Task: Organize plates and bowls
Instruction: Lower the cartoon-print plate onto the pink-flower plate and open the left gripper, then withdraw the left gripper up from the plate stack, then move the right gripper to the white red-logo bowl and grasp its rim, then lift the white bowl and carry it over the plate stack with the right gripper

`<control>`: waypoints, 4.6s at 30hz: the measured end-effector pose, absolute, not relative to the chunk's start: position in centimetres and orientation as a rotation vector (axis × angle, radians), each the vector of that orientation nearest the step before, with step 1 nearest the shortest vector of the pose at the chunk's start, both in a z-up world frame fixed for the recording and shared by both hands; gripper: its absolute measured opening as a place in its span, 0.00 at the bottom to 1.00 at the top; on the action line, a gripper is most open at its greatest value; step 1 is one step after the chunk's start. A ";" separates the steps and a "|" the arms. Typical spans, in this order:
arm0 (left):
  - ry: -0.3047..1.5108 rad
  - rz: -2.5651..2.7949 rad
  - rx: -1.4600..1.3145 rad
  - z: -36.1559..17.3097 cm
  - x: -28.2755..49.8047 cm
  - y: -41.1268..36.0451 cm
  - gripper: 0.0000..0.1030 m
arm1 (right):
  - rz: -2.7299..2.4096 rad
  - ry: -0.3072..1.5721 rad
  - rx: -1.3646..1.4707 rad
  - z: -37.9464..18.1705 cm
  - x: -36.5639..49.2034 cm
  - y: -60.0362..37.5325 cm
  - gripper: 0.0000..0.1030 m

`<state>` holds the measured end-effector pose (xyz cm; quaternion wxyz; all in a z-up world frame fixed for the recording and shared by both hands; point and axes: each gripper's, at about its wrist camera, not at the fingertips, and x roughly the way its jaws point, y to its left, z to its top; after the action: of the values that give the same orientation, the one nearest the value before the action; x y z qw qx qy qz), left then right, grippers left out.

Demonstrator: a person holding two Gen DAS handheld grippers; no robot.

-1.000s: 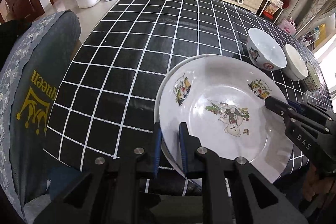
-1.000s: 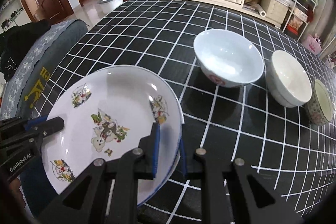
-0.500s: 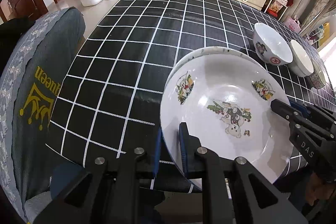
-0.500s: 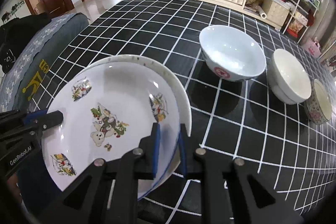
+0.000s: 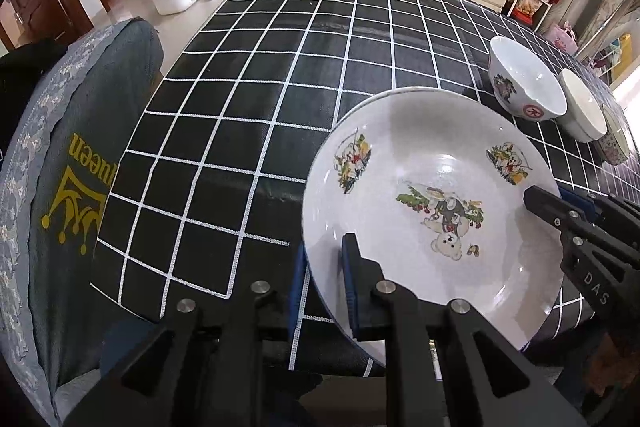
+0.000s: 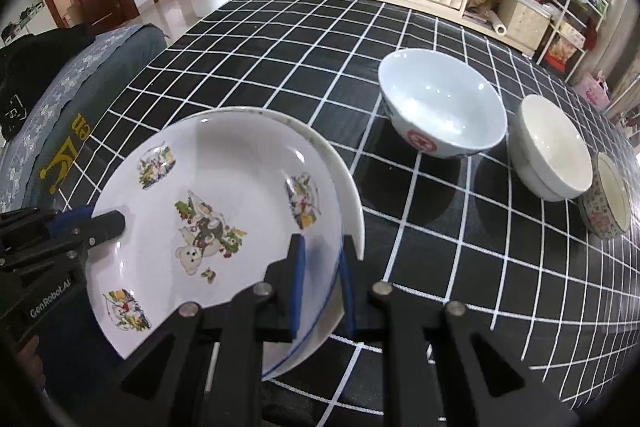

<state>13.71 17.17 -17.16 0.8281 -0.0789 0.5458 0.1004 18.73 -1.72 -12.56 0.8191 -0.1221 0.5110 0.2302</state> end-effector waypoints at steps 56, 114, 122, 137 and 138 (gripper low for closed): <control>0.776 -0.062 -0.073 -0.3 16.4 3.0 0.79 | 0.355 0.816 -0.065 1.7 18.6 -17.3 0.86; 1.225 -0.092 -0.143 -16.3 34.6 7.8 0.21 | 0.501 1.147 -0.163 -12.2 35.0 -9.8 0.29; 1.246 -0.113 -0.134 -17.0 34.6 6.9 0.12 | 0.475 1.183 -0.172 -13.6 35.0 -9.5 0.13; 1.247 -0.085 -0.108 -15.1 33.1 5.2 0.09 | 0.416 1.152 -0.080 -11.9 33.5 -10.5 0.09; 1.238 -0.086 -0.107 -14.5 32.8 5.1 0.09 | 0.416 1.147 -0.078 -11.6 33.2 -10.5 0.09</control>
<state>32.75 5.06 -14.48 0.8122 -0.0503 0.5798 -0.0402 33.19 -10.51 -11.56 0.8190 -0.0366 0.5384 0.1953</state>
